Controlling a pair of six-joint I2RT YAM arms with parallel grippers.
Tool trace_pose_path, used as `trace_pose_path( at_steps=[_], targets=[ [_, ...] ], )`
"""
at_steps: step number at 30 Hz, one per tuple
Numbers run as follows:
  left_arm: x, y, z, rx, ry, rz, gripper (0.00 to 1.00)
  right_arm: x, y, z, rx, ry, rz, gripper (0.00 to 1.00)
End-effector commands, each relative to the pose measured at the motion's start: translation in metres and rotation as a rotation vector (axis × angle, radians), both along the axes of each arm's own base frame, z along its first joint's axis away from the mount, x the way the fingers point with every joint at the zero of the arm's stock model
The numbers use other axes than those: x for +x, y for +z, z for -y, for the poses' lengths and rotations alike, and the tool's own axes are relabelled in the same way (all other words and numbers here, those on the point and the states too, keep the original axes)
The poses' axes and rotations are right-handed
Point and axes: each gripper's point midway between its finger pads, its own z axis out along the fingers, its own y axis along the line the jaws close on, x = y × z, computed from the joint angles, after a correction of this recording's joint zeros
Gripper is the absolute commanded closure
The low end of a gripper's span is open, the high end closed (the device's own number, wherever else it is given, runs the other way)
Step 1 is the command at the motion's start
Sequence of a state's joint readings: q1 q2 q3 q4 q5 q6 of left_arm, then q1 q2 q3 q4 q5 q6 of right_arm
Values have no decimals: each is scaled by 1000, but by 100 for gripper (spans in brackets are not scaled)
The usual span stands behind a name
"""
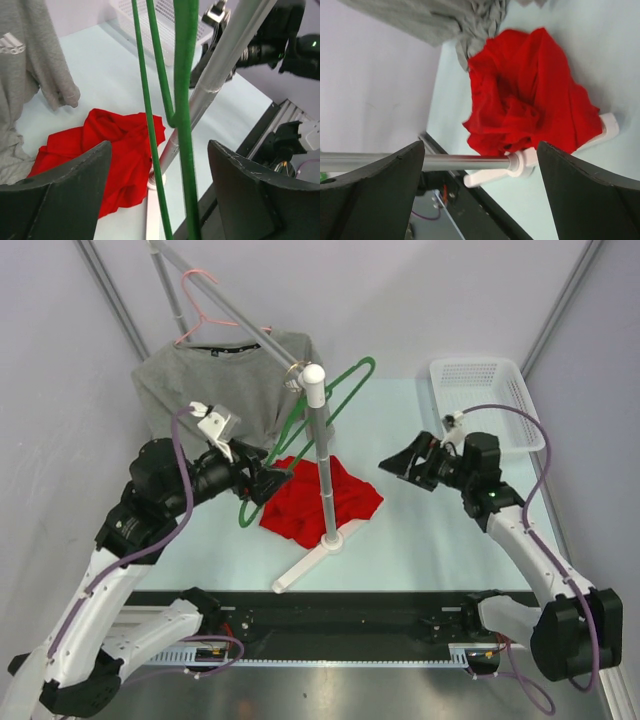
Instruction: Remove the t-shirt from the hanger
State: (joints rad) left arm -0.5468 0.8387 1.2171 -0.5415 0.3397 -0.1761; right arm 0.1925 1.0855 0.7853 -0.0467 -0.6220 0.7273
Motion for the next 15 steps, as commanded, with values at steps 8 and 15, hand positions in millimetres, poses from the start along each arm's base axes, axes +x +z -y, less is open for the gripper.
trace_pose_path(
  at_steps=[8, 15],
  targets=[
    [-18, 49, -77, -413, 428, -47, 10, 28, -73, -59, -287, 39, 80, 0],
    [-18, 38, -86, -393, 473, -51, 10, 34, -125, -73, -423, -16, -123, 0]
  ],
)
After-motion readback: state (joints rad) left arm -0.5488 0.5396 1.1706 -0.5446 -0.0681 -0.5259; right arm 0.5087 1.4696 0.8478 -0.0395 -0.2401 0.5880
